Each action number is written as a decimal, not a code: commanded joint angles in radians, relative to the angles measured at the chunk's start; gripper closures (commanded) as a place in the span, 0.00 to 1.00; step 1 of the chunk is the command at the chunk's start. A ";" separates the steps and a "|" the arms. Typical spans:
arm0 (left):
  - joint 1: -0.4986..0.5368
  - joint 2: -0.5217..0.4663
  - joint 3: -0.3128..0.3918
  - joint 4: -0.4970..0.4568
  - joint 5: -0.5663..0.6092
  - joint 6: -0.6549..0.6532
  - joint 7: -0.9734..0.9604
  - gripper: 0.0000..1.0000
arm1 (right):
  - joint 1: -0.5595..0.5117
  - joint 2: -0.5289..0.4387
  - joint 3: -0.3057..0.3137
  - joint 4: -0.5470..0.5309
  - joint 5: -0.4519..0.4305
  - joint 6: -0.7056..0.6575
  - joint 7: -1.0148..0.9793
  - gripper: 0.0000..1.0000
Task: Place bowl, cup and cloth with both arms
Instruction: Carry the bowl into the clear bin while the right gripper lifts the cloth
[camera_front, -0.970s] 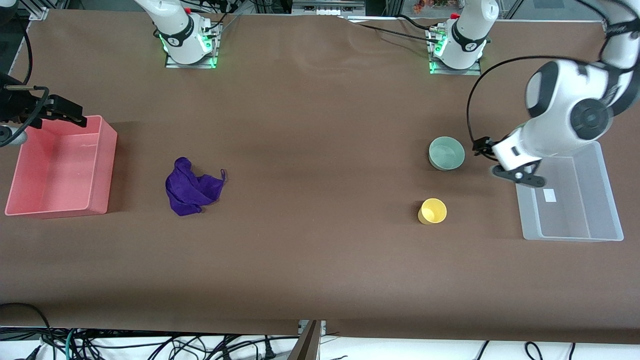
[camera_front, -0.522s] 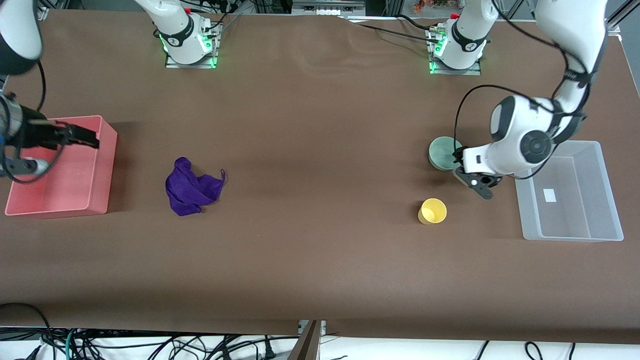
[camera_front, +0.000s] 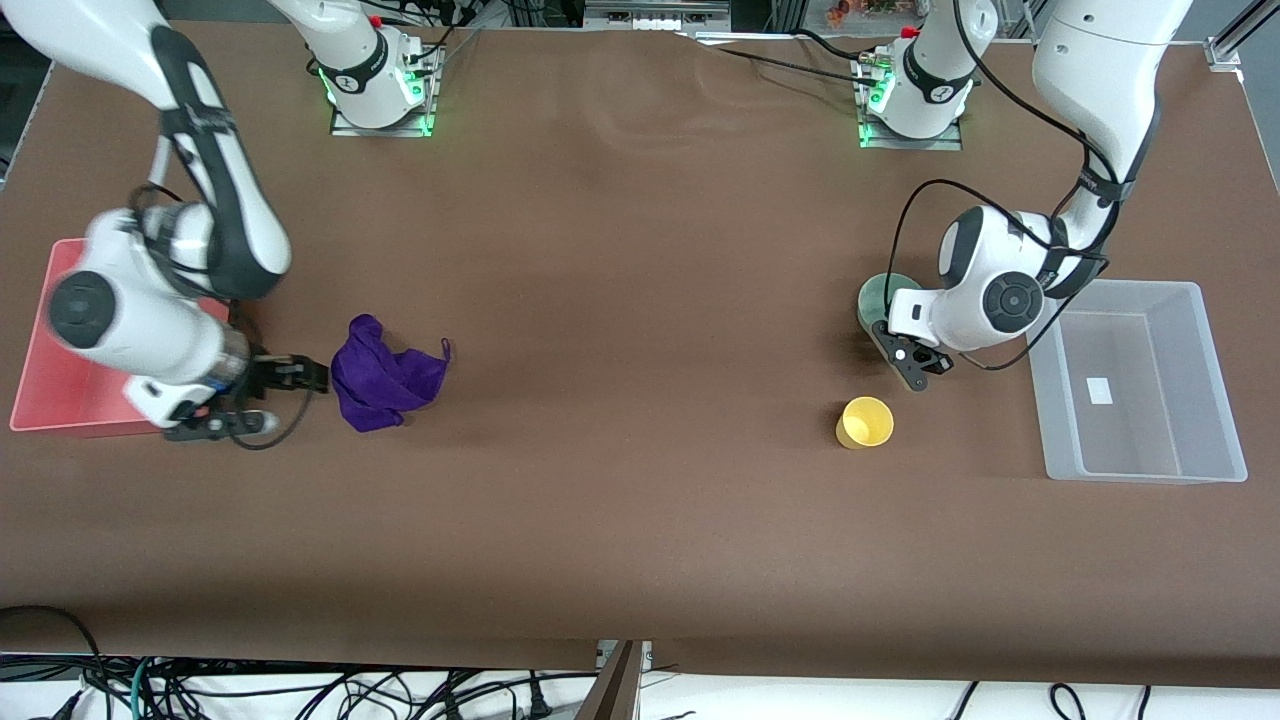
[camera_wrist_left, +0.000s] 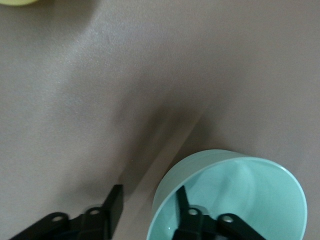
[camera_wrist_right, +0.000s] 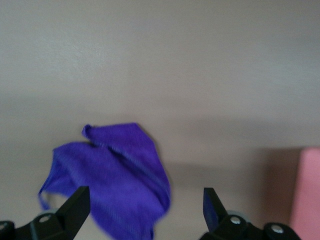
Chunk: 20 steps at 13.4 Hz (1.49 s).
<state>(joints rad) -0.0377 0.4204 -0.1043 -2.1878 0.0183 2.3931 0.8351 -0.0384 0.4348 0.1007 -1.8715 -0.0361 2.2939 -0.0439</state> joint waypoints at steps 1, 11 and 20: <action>0.009 -0.023 0.001 -0.012 -0.009 0.000 0.047 1.00 | 0.031 0.005 0.008 -0.077 0.001 0.104 0.004 0.00; 0.123 -0.117 0.040 0.205 -0.008 -0.311 0.263 1.00 | 0.051 0.075 0.024 -0.242 -0.004 0.374 -0.050 1.00; 0.246 0.038 0.187 0.329 0.060 -0.182 0.622 1.00 | 0.009 -0.096 -0.227 0.250 -0.005 -0.508 -0.414 1.00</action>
<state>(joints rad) 0.1854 0.4055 0.0879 -1.8876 0.0437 2.1462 1.4267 -0.0148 0.3412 -0.0336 -1.6871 -0.0419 1.9175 -0.3124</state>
